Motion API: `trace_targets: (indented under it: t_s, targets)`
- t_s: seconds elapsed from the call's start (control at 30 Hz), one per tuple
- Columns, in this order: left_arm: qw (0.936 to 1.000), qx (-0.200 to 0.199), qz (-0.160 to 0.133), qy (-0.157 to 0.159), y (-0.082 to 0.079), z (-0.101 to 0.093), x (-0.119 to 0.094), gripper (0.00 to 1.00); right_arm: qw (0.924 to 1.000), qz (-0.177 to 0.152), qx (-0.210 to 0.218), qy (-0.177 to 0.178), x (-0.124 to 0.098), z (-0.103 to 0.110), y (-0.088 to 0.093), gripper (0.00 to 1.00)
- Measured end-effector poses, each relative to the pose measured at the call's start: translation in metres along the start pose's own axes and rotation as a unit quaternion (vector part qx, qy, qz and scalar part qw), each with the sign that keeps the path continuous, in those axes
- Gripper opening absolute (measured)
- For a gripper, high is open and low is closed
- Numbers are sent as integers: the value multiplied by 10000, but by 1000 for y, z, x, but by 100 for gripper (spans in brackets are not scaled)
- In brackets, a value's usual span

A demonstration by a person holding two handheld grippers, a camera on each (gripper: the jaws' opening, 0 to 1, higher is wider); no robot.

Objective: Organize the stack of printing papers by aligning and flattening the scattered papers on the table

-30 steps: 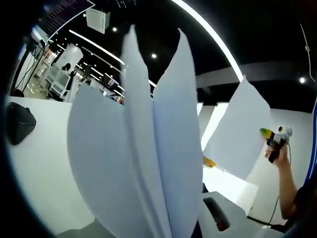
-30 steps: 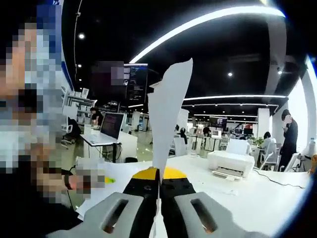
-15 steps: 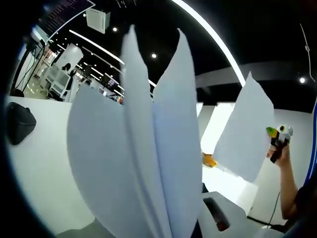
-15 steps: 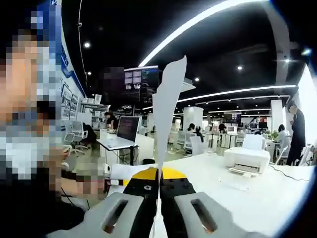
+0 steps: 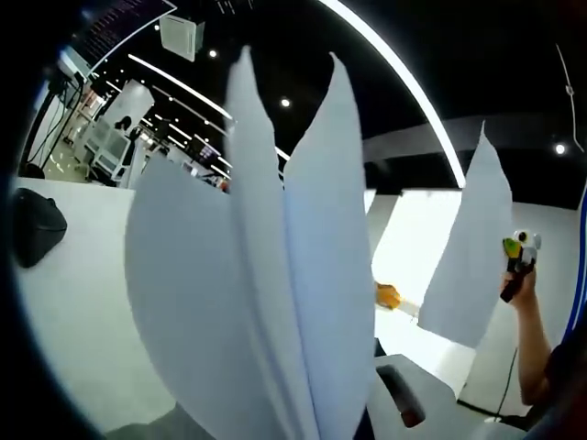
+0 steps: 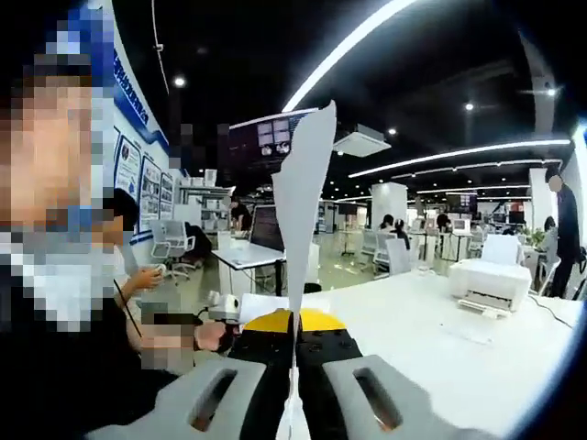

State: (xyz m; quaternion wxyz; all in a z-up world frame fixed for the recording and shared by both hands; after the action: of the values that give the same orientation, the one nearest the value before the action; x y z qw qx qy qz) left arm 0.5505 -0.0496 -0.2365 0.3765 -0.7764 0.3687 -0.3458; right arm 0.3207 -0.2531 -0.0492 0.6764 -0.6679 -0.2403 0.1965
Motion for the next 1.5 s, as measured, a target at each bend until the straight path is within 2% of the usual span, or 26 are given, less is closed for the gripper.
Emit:
trace_targets:
  t_s: [0.27, 0.4, 0.57, 0.67, 0.8, 0.97, 1.13, 1.3, 1.4, 1.47, 1.5]
  targets:
    - [10000, 2, -1, 3, 1, 0, 0, 7, 9988, 66, 403, -283, 5, -4, 11, 0]
    - [10000, 11, -3, 8, 1, 0, 0, 7, 9969, 210, 613, -435, 12, -6, 23, 0]
    - [10000, 18, -2, 7, 1, 0, 0, 7, 9938, 414, 895, -518, 21, -19, 40, 0]
    - [10000, 27, 0, 10, 1, 0, 0, 7, 9913, 535, 1111, -465, 27, -34, 51, 0]
    - [10000, 23, -1, 13, 1, 0, 0, 7, 9897, 759, 1200, -186, 37, -58, 70, 0]
    - [10000, 16, 1, 8, 1, 0, 0, 7, 9870, 1029, 1231, -34, 48, -75, 86, 0]
    - [10000, 26, 0, 8, 1, 0, 0, 7, 9863, 1248, 1081, 41, 57, -87, 96, 0]
    - [10000, 32, 2, 11, 0, 0, 0, 7, 9859, 1604, 474, -16, 68, -89, 104, 0]
    - [10000, 22, 1, 16, 0, 0, 0, 7, 9832, 1793, 310, -138, 77, -88, 107, 0]
    - [10000, 22, 2, 20, 0, 0, 0, 7, 9801, 1970, 66, -220, 81, -90, 111, 0]
    - [10000, 23, 2, 20, 0, 0, 0, 7, 9793, 2014, -101, -152, 83, -93, 111, 0]
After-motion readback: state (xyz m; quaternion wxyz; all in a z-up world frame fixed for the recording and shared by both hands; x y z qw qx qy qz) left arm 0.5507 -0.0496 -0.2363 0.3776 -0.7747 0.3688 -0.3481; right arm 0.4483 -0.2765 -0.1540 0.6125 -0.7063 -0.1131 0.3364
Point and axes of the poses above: the point that each gripper's makers call its tool centre point, and the gripper's own axes: x roughly forward along the fingers, z roughly to its left, y roughly out of its underside, the point moved 3 cm from there along -x, roughly backward along the fingers, and after that the axes turned 5 degrees about -z, right-handed, at the moved point
